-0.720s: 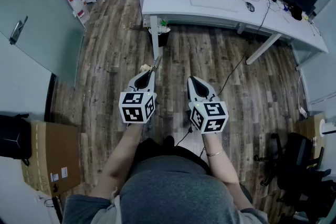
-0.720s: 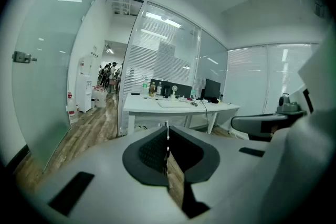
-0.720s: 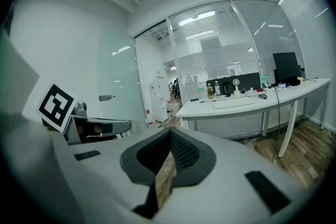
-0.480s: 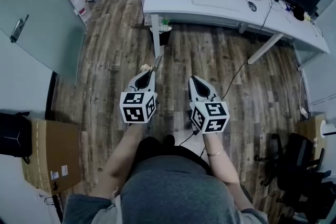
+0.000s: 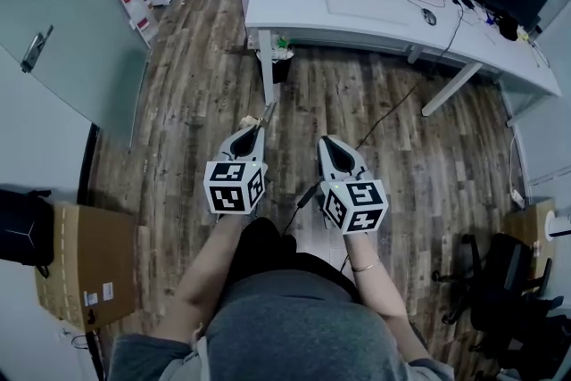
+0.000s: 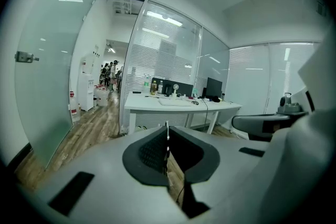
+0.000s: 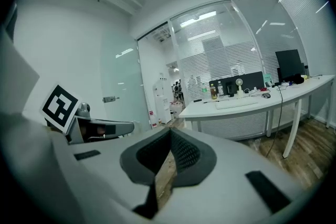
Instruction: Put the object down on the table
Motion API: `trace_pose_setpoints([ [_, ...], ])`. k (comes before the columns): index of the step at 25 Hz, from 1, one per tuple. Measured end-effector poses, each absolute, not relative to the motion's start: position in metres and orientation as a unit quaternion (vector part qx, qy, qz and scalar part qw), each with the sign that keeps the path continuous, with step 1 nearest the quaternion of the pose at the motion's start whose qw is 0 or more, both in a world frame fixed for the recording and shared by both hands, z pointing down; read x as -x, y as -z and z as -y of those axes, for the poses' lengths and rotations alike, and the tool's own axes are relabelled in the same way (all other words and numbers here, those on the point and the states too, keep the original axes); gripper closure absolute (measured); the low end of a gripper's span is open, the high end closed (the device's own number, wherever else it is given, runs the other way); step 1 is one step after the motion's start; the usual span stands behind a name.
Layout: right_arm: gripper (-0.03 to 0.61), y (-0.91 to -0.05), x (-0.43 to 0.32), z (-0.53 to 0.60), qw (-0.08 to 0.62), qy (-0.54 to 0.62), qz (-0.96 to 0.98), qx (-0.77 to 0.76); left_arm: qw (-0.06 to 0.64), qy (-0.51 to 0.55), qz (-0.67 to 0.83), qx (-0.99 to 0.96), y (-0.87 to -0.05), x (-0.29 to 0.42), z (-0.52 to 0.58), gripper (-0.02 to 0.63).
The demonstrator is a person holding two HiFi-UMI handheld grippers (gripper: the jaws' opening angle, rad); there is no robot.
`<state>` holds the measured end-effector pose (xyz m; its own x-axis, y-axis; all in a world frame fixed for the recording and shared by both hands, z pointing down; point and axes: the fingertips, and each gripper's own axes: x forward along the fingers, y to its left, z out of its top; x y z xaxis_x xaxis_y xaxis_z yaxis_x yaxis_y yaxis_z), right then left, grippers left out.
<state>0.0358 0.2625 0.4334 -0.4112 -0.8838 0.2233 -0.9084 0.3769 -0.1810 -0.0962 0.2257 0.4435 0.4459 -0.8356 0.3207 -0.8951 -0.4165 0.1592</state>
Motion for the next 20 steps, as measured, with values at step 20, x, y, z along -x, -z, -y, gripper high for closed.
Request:
trace_pose_setpoints([
  [20,0.575,-0.450,-0.040,-0.125,0.043,-0.163,0.807,-0.566,0.170,-0.104,0.515,-0.834,-0.466,0.107,-0.077,0.588],
])
